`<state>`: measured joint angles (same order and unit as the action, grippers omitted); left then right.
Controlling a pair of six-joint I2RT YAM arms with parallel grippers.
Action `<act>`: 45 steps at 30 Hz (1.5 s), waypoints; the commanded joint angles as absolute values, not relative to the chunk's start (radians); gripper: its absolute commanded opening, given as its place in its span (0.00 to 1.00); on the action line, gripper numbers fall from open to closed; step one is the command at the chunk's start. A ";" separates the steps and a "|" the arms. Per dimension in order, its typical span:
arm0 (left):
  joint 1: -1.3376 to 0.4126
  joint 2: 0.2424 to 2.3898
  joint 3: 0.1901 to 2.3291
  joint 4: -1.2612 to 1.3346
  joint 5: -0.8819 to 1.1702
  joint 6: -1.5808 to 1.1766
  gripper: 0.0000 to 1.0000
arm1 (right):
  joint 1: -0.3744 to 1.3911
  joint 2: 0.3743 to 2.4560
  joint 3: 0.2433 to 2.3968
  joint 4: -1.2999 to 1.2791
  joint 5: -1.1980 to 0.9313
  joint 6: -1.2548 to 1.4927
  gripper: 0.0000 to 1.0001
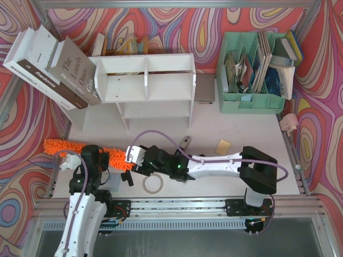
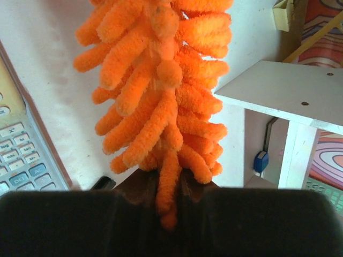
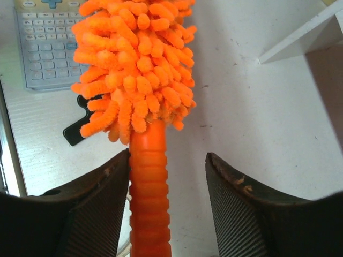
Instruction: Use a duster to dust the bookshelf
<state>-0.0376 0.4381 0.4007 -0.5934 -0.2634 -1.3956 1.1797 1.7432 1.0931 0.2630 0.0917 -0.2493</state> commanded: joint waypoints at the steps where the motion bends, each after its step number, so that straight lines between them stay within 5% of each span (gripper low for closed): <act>1: -0.038 0.434 0.436 -0.604 -0.274 -1.370 0.00 | 1.197 1.701 1.076 0.239 0.142 -0.264 0.58; 24: -0.042 0.441 0.506 -0.650 -0.252 -1.316 0.00 | 1.216 1.654 1.029 0.178 0.158 -0.235 0.62; 45: -0.104 0.397 0.596 -0.737 -0.221 -1.399 0.00 | 1.218 1.740 1.057 0.201 0.179 -0.220 0.55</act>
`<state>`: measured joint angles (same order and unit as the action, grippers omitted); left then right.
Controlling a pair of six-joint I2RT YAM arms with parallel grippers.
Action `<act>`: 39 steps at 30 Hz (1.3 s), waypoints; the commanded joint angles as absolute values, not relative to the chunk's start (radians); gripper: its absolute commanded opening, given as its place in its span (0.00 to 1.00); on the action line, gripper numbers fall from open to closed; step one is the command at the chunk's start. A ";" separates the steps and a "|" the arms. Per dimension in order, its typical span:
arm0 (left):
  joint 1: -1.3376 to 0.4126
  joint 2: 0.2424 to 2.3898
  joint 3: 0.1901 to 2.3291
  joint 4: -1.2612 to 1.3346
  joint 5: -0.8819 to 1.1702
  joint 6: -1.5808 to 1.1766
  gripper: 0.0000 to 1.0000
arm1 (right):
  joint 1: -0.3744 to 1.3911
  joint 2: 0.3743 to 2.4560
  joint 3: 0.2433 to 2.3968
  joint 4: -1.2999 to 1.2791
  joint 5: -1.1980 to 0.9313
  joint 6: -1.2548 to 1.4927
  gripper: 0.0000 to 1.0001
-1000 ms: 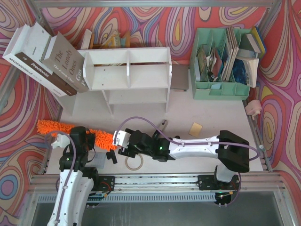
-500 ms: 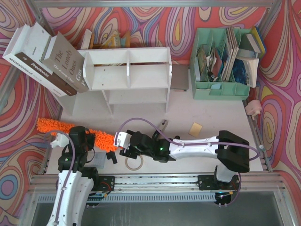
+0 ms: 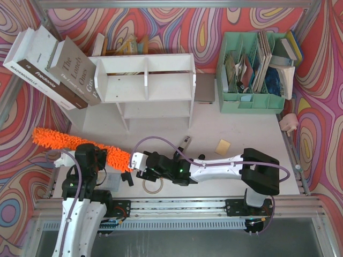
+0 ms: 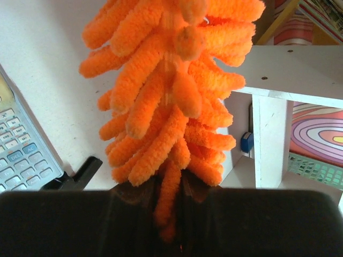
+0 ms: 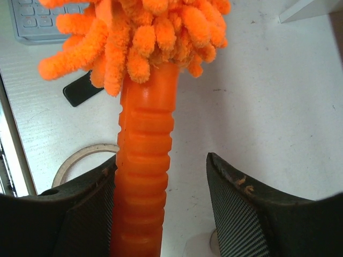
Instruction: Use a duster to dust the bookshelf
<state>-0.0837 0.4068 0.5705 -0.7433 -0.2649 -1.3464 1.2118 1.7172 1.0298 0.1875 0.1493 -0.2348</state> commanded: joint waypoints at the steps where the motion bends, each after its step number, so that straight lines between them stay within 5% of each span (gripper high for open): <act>1: -0.109 0.395 0.595 -0.738 -0.221 -1.404 0.00 | 1.218 1.743 1.061 0.201 0.182 -0.217 0.55; 13: -0.150 0.379 0.616 -0.750 -0.223 -1.434 0.00 | 1.218 1.765 1.081 0.201 0.190 -0.212 0.40; 24: -0.153 0.371 0.612 -0.765 -0.218 -1.451 0.00 | 1.220 1.761 1.074 0.201 0.209 -0.208 0.00; 31: -0.153 0.368 0.609 -0.772 -0.232 -1.446 0.00 | 1.220 1.741 1.054 0.223 0.199 -0.206 0.00; 39: -0.153 0.410 0.587 -0.750 -0.285 -1.370 0.00 | 1.221 1.605 0.971 0.335 0.120 -0.202 0.50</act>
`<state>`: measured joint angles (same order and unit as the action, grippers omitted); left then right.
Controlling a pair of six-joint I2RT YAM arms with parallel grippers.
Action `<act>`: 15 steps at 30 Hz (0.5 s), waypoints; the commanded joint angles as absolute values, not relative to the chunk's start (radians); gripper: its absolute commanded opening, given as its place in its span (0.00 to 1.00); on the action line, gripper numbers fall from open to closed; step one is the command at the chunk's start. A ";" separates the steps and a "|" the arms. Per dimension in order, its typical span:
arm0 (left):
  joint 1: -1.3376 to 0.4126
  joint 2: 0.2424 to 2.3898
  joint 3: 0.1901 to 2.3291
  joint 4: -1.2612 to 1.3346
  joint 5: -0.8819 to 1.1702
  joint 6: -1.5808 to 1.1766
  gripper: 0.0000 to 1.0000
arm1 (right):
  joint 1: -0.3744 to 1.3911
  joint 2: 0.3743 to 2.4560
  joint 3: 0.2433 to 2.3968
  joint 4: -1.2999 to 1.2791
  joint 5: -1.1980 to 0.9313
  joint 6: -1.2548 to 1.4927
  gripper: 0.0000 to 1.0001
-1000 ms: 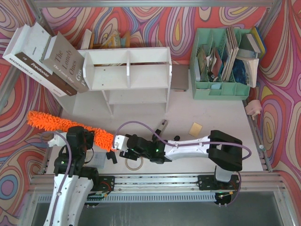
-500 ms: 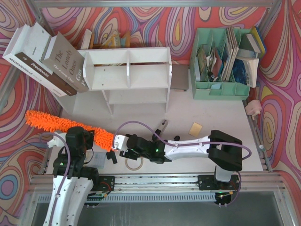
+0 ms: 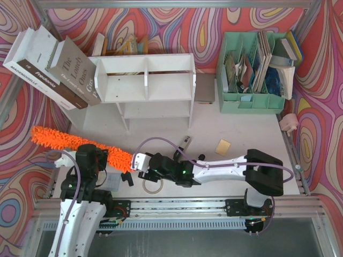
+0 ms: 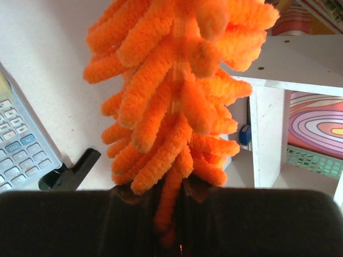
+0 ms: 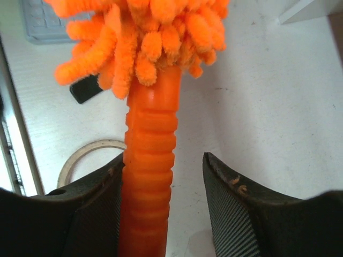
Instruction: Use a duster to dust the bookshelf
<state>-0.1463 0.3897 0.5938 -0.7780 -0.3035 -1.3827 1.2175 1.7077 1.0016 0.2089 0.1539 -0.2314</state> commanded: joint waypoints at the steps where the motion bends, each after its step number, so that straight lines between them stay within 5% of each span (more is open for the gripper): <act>1: -0.153 0.422 0.585 -0.746 -0.288 -1.365 0.00 | 1.221 1.590 0.968 0.337 0.110 -0.203 0.56; 8: -0.153 0.458 0.579 -0.712 -0.290 -1.364 0.00 | 1.221 1.550 0.950 0.354 0.087 -0.182 0.76; 10: -0.153 0.454 0.590 -0.717 -0.294 -1.362 0.00 | 1.220 1.554 0.946 0.356 0.106 -0.177 0.96; 15: -0.153 0.440 0.615 -0.736 -0.309 -1.355 0.00 | 1.221 1.556 0.937 0.371 0.131 -0.150 0.99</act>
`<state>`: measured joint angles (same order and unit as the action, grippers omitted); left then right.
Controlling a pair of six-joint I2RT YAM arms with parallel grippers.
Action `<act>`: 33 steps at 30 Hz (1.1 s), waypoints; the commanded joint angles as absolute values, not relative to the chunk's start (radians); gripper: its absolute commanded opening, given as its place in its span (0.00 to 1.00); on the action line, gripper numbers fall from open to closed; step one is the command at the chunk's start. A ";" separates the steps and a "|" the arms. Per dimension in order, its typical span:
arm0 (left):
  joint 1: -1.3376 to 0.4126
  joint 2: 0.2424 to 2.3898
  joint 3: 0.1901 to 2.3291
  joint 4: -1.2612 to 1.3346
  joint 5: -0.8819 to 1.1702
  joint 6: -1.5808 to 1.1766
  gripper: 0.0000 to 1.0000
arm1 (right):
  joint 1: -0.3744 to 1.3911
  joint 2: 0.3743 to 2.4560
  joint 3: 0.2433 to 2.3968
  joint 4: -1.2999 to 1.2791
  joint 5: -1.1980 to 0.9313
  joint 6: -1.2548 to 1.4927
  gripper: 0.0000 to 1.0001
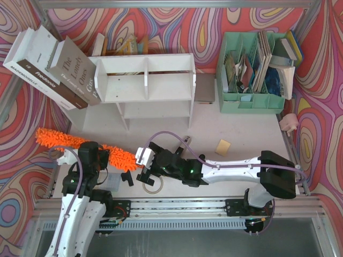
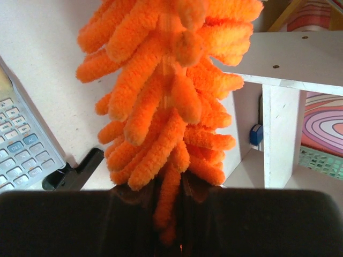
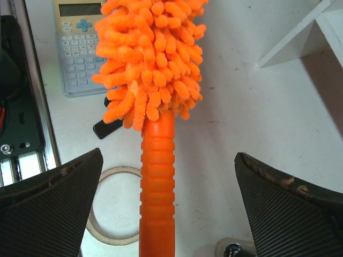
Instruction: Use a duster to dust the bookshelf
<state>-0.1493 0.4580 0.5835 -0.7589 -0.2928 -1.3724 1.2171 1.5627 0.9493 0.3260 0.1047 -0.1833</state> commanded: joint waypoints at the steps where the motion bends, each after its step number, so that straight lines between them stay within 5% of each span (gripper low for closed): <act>1: -0.153 0.439 0.618 -0.741 -0.311 -1.356 0.00 | 1.221 1.556 0.937 0.373 0.136 -0.144 0.98; 14: -0.153 0.420 0.648 -0.739 -0.270 -1.370 0.00 | 1.221 1.650 0.999 0.282 0.206 -0.133 0.94; 20: -0.153 0.412 0.645 -0.733 -0.238 -1.391 0.00 | 1.219 1.699 1.036 0.254 0.234 -0.143 0.69; 26: -0.153 0.396 0.649 -0.756 -0.251 -1.393 0.00 | 1.221 1.696 1.022 0.268 0.273 -0.147 0.27; 33: -0.153 0.391 0.651 -0.769 -0.265 -1.395 0.00 | 1.221 1.678 1.014 0.273 0.248 -0.157 0.01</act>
<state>-0.1509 0.4046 0.6243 -0.7624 -0.2749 -1.3796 1.2316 1.6855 1.0088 0.2661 0.2092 -0.1596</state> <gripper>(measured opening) 0.229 0.340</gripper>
